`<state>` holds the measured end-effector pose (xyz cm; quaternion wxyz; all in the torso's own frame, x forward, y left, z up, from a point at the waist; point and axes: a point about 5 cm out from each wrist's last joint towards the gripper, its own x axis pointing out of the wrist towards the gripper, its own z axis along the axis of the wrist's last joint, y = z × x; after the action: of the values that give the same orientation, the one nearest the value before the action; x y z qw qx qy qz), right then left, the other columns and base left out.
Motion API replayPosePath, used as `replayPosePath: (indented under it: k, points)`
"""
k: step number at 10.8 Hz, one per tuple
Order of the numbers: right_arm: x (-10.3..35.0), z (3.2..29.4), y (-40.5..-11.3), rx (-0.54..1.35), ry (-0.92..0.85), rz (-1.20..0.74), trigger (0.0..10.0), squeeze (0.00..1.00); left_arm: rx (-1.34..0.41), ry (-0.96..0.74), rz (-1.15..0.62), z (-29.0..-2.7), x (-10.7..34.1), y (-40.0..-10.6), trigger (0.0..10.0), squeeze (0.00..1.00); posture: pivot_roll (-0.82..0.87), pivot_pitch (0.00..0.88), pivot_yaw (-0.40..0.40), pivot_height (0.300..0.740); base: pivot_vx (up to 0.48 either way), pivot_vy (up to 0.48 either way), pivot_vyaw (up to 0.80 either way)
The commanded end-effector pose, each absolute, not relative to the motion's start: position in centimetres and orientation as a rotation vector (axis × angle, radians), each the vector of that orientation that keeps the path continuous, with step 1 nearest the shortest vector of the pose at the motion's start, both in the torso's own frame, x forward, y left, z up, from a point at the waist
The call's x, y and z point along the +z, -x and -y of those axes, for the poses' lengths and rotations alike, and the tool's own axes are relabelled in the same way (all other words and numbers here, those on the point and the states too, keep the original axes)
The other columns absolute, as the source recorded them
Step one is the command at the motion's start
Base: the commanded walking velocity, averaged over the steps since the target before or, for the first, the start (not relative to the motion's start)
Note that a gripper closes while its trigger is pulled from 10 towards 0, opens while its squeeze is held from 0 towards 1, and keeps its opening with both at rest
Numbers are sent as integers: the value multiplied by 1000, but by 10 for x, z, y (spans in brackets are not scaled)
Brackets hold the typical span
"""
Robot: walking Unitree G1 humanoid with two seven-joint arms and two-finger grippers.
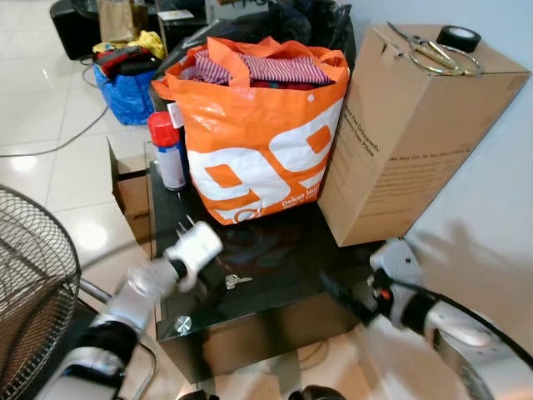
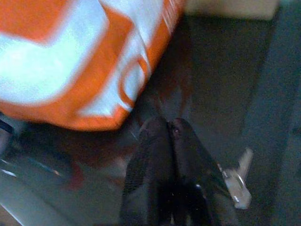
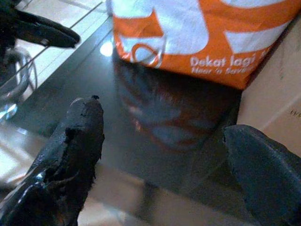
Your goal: Hang keys on a hook
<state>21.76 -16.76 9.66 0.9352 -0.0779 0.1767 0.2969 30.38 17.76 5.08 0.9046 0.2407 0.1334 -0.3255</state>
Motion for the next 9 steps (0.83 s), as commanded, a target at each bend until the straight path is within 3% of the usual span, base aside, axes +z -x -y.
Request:
replayPosePath:
  k: [1,4,5,6,9]
  points:
    - [99,173,-222,568,173,-340,10000,0,-684,-492,-241,-177,60,-307,0,0,-168,0,-22,740,0,0,0]
    - [98,169,-224,570,176,-332,10000,0,-718,-531,-366,-171,44,-301,0,0,-179,0,-34,740,0,0,0]
    - [97,173,-223,567,187,-348,10000,0,-695,-517,-413,-162,33,-297,10000,0,-193,0,-49,740,0,0,0]
    - [96,177,-220,567,202,-370,10000,0,-709,-422,-398,-144,30,-296,10000,1000,-202,0,-57,740,0,0,0]
    - [94,182,-211,578,219,-401,10000,0,-639,-497,-413,-119,9,-280,10000,1000,-229,42,-88,740,0,0,0]
